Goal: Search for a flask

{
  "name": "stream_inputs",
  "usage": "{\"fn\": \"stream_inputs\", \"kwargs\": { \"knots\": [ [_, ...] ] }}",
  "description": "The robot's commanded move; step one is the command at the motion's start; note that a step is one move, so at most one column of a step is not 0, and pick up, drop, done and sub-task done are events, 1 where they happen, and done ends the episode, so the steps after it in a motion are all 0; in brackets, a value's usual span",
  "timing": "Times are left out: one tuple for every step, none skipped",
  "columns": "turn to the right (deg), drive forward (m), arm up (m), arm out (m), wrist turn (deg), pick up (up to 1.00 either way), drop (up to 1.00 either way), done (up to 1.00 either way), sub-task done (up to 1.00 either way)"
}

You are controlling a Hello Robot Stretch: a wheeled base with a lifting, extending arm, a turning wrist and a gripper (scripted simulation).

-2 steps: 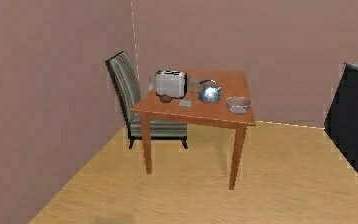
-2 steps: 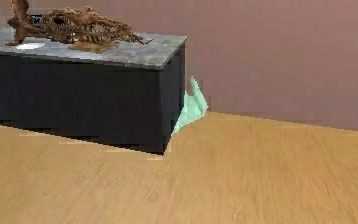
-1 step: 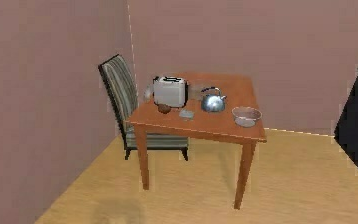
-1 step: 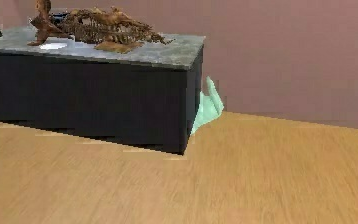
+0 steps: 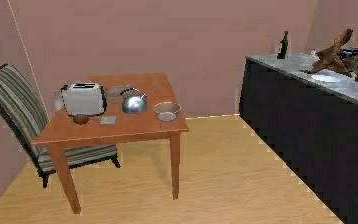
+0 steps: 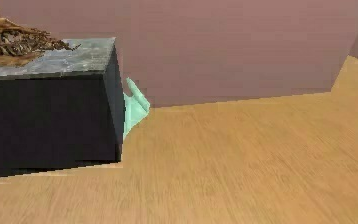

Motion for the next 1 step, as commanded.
{"fn": "stream_inputs", "kwargs": {
  "knots": [
    [0.0,0.65,0.00,0.00,0.0,0.00,0.00,0.00,0.00]
  ]
}}
